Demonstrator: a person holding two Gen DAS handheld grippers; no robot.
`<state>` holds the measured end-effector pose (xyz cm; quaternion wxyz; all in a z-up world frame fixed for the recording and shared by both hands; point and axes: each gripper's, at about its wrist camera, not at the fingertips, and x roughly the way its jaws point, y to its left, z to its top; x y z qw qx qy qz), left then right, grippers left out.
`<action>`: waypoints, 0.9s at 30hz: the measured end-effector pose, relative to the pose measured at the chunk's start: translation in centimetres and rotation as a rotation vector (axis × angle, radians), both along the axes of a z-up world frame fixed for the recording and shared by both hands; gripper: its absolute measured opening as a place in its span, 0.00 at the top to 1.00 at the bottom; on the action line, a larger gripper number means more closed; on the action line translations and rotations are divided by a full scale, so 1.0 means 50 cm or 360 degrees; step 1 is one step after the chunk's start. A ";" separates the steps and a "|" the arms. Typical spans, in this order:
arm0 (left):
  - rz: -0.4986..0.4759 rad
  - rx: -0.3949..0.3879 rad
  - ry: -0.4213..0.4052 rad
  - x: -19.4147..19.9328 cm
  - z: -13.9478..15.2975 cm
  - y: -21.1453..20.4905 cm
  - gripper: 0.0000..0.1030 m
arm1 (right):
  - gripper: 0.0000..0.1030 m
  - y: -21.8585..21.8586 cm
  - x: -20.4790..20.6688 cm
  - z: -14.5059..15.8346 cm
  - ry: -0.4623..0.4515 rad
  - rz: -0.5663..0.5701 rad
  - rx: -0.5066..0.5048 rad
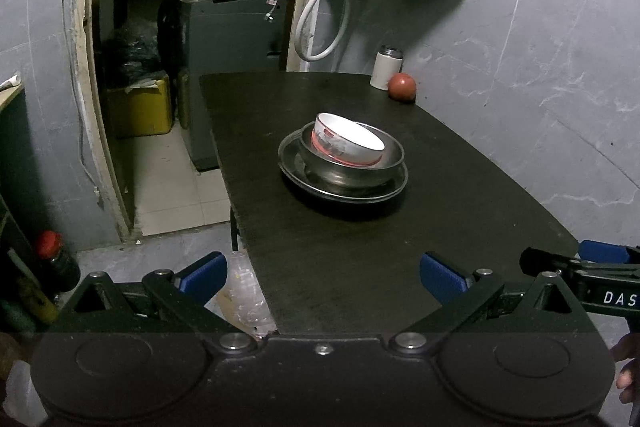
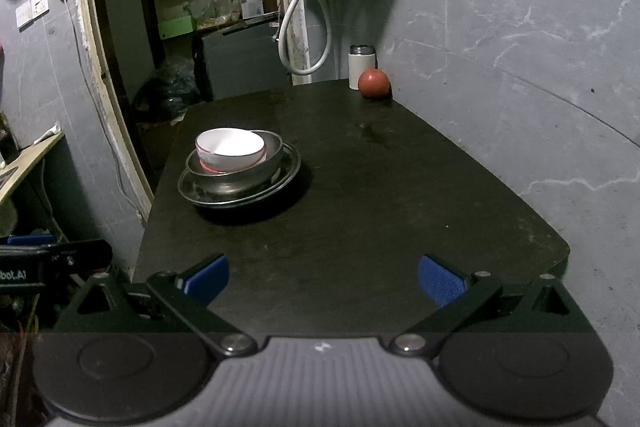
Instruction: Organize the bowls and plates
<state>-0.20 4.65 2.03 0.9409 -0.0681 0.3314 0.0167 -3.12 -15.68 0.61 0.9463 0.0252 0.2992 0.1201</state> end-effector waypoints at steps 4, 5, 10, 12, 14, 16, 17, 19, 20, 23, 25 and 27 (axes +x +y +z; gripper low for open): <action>-0.0003 0.0003 -0.0005 0.002 0.003 -0.005 0.01 | 0.00 -0.003 0.005 0.000 0.0000 0.0001 0.0002; -0.0003 0.0004 -0.0004 0.003 0.003 -0.006 0.01 | 0.00 -0.005 0.005 0.000 -0.0002 0.0001 0.0002; -0.0007 0.0002 0.0004 0.005 0.003 -0.006 0.01 | 0.00 -0.004 0.005 -0.001 -0.0005 -0.0002 0.0003; -0.0009 0.0003 0.0002 0.007 0.004 -0.007 0.01 | 0.00 -0.005 0.006 -0.001 -0.0004 -0.0002 0.0004; -0.0009 0.0004 0.0005 0.007 0.004 -0.007 0.01 | 0.00 -0.005 0.007 -0.001 -0.0003 -0.0001 0.0004; -0.0009 0.0002 0.0004 0.007 0.004 -0.007 0.01 | 0.00 -0.005 0.007 0.000 -0.0002 -0.0001 0.0004; -0.0008 0.0002 0.0004 0.007 0.004 -0.007 0.01 | 0.00 -0.005 0.007 0.000 -0.0003 -0.0002 0.0004; -0.0010 0.0003 0.0004 0.007 0.004 -0.008 0.01 | 0.00 -0.004 0.008 0.000 -0.0001 -0.0001 0.0003; -0.0009 0.0004 0.0002 0.007 0.004 -0.007 0.01 | 0.00 -0.005 0.009 0.000 0.0001 -0.0001 0.0003; -0.0009 0.0003 0.0000 0.007 0.003 -0.006 0.01 | 0.00 -0.005 0.010 0.001 0.0001 0.0000 0.0004; -0.0012 0.0007 -0.0002 0.009 0.003 -0.006 0.01 | 0.00 -0.005 0.010 0.001 0.0002 0.0000 0.0002; -0.0004 0.0032 0.0003 0.009 0.002 -0.006 0.01 | 0.00 -0.005 0.011 0.002 0.0002 0.0000 0.0003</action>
